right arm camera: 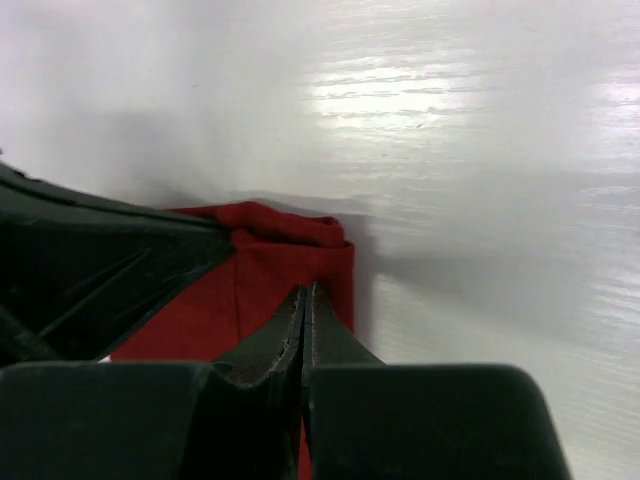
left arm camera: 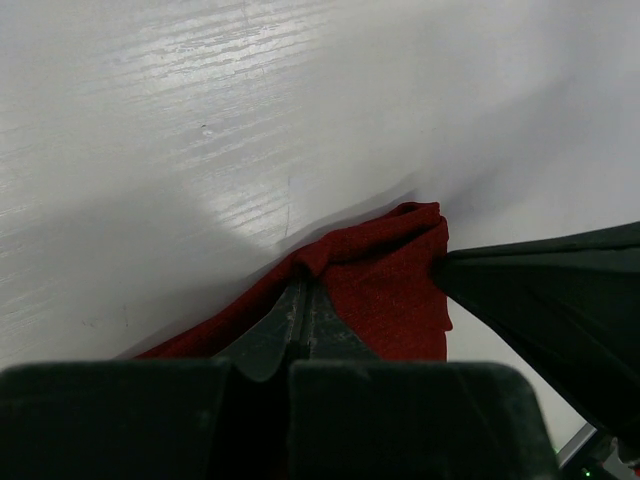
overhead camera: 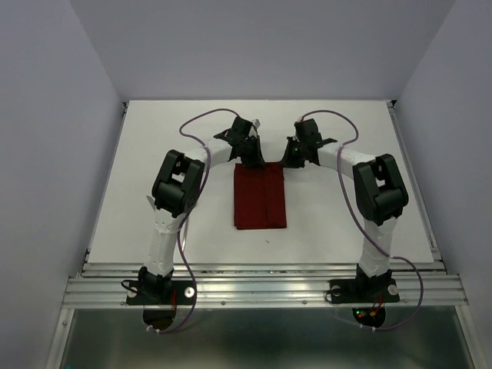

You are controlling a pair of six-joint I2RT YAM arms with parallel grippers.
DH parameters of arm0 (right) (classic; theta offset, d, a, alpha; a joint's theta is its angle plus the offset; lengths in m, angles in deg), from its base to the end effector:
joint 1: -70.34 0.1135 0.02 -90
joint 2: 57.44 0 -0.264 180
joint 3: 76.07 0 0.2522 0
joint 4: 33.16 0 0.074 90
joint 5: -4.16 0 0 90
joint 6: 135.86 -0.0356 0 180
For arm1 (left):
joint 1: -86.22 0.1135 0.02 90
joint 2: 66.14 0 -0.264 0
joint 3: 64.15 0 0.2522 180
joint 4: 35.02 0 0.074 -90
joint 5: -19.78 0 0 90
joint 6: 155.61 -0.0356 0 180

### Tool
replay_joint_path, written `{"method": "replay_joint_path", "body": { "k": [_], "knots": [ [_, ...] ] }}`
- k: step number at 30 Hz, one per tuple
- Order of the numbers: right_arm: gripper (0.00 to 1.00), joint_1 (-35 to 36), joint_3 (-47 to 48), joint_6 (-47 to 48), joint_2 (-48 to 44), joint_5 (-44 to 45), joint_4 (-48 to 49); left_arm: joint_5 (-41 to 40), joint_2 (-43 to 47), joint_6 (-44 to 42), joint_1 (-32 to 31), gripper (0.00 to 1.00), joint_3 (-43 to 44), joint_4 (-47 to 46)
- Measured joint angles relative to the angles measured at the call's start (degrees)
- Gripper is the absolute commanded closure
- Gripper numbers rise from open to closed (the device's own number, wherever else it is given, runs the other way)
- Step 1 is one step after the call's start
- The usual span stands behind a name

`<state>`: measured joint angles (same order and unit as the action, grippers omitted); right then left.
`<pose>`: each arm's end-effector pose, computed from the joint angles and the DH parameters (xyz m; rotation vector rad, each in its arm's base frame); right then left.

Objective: Fold the napkin into a case and place the utensils inside
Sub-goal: Smooth out the 2/3-rectangle-folded napkin at the center of the board.

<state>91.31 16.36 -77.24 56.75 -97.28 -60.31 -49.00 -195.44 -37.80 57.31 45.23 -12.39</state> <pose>0.4027 0.1619 0.1788 0.1338 2.5063 0.6401 0.4343 -0.2546 0.1594 0.2231 2.4255 -0.9069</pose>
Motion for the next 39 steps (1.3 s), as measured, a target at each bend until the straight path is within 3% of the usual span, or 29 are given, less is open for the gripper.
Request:
{"method": "replay_joint_path", "body": {
  "k": [14, 22, 29, 32, 39],
  "knots": [
    [0.99, -0.3, 2.7, 1.5, 4.4, 2.4, -1.3, 0.2, -0.6, -0.6, -0.2, 0.99, 1.2, 1.0],
    [0.99, -0.2, -7.3, -2.3, -1.4, 4.5, 4.9, -1.5, -1.9, -2.5, -1.6, 0.7, 4.6, 3.9],
    [0.99, 0.9, -18.1, -7.6, -9.7, 7.8, 4.5, -4.3, -2.6, -4.4, -3.9, 0.35, 8.2, 7.4],
    [0.99, 1.3, -19.7, -8.9, -11.1, 8.9, 4.2, -4.9, -2.5, -5.3, -4.4, 0.29, 9.2, 8.7],
    [0.99, 1.6, -19.7, -9.5, -11.1, 9.6, 4.3, -6.9, -1.5, -7.1, -4.4, 0.29, 9.4, 12.1]
  ]
}}
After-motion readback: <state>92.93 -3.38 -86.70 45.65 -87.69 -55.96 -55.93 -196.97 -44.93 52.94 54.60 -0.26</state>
